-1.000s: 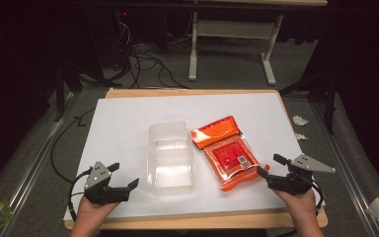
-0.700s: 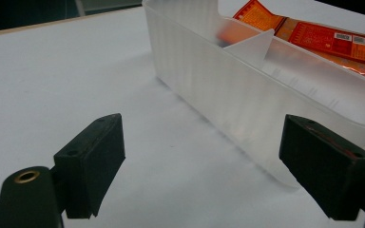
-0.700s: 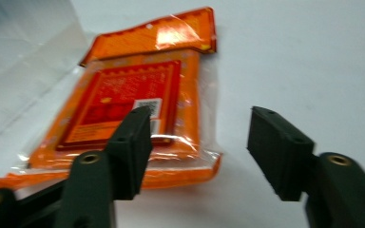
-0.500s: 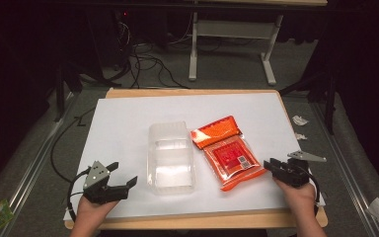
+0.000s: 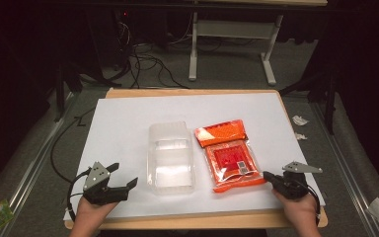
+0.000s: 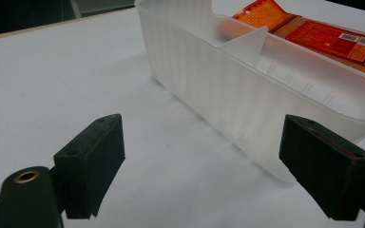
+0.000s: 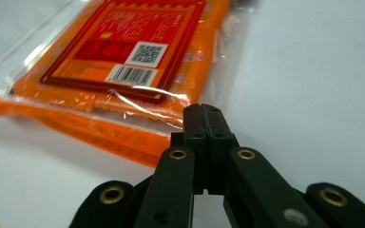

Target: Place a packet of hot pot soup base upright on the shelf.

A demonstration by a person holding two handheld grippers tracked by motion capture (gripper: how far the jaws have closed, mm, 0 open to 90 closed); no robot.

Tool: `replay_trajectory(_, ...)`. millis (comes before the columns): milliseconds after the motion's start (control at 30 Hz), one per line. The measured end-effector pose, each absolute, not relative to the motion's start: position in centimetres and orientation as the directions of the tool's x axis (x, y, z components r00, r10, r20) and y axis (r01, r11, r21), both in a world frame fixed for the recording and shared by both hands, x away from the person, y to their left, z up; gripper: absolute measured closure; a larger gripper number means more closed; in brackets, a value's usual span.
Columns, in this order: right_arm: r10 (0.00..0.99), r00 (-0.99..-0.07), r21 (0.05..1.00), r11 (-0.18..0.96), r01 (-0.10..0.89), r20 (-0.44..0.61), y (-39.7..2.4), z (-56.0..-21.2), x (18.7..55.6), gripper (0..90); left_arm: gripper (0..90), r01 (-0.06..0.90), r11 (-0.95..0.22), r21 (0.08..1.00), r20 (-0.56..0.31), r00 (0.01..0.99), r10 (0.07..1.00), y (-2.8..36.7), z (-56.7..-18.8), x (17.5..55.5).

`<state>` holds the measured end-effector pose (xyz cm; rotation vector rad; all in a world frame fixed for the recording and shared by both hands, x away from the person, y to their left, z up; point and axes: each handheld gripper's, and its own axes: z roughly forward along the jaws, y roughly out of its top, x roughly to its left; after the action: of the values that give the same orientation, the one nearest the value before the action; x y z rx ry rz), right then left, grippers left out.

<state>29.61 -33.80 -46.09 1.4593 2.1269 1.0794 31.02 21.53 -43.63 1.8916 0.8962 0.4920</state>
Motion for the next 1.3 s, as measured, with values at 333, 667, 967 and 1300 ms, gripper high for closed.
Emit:
replay_trajectory(333, 0.850, -0.505, 0.730, 0.250, 0.636, 0.149, -30.9, -45.9, 25.9, 90.0, 15.9, 0.368, -0.275, 0.888, -0.036, 0.653, 0.757, 21.6, -43.5, 30.9)
replay_trajectory(667, 0.850, -0.475, 0.803, 0.112, 0.585, 0.227, -32.3, -45.1, 25.6, 72.5, 16.0, 0.370, -0.274, 0.887, -0.037, 0.651, 0.758, 21.5, -43.6, 31.0)
replay_trajectory(967, 0.888, -0.379, 0.807, 0.014, 0.590, 0.262, -33.9, -45.7, 31.4, 50.0, 16.1, 0.376, -0.248, 0.893, -0.052, 0.633, 0.773, 21.8, -43.6, 31.1)
replay_trajectory(1300, 0.894, -0.320, 0.787, -0.058, 0.614, 0.315, -34.8, -46.2, 38.3, 38.2, 16.1, 0.383, -0.227, 0.895, -0.067, 0.621, 0.781, 21.9, -43.6, 31.1)
